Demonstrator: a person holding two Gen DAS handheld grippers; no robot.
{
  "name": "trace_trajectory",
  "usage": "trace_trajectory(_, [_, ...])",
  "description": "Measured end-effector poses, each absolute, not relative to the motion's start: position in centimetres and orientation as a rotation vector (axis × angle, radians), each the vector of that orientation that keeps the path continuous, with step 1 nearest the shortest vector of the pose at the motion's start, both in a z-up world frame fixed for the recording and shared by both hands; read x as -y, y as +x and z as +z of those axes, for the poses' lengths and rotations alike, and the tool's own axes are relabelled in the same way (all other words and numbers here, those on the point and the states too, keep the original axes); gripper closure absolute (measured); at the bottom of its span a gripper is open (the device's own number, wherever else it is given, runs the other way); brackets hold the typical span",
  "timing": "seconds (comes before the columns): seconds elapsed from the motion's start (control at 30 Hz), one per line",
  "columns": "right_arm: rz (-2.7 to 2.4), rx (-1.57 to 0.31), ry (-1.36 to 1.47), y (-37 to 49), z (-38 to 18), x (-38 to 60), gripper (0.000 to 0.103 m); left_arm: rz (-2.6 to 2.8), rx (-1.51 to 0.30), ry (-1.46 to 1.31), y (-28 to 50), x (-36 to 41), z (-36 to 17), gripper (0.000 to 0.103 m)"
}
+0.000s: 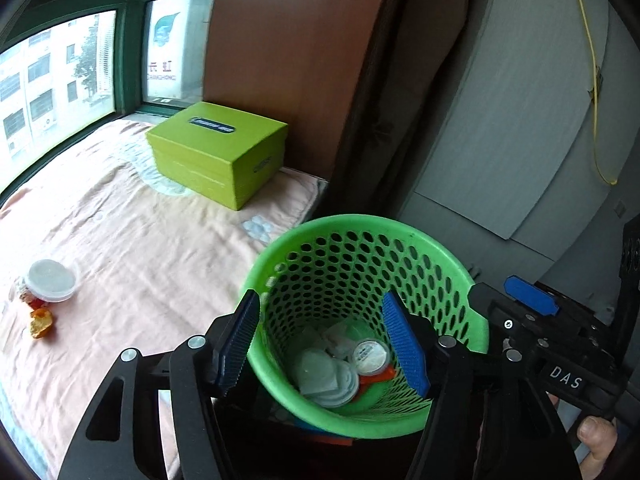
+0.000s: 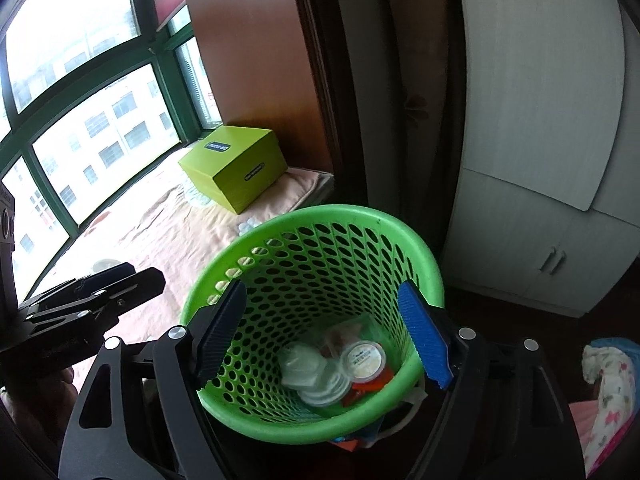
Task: Collect trash
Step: 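Move both tools back over the bed toward the clear tray and bowl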
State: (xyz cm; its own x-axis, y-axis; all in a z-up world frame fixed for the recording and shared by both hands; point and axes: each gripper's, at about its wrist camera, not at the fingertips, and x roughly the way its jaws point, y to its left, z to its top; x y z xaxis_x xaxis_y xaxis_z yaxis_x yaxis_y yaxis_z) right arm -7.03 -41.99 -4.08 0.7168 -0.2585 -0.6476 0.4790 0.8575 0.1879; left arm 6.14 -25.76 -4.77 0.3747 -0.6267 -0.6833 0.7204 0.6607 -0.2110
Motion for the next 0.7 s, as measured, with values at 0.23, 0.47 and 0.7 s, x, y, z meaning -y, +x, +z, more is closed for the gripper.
trace_trajectory(0.23, [-0.344,-0.660,0.329,-4.9,-3.8,39.7,0.023,-0.763,-0.796,0.117,7.5,22.0,-4.2,0.041])
trace_trajectory(0.47, [-0.250,-0.668,0.297,-1.7,-3.3,36.7,0.018,-0.633,-0.797,0.055,10.0,16.7,-4.1,0.041])
trace_trajectory(0.7, [-0.146,-0.691,0.256,2.6,-3.2,33.1,0.017,-0.508,-0.806,-0.009,12.3,10.8,-4.6,0.041])
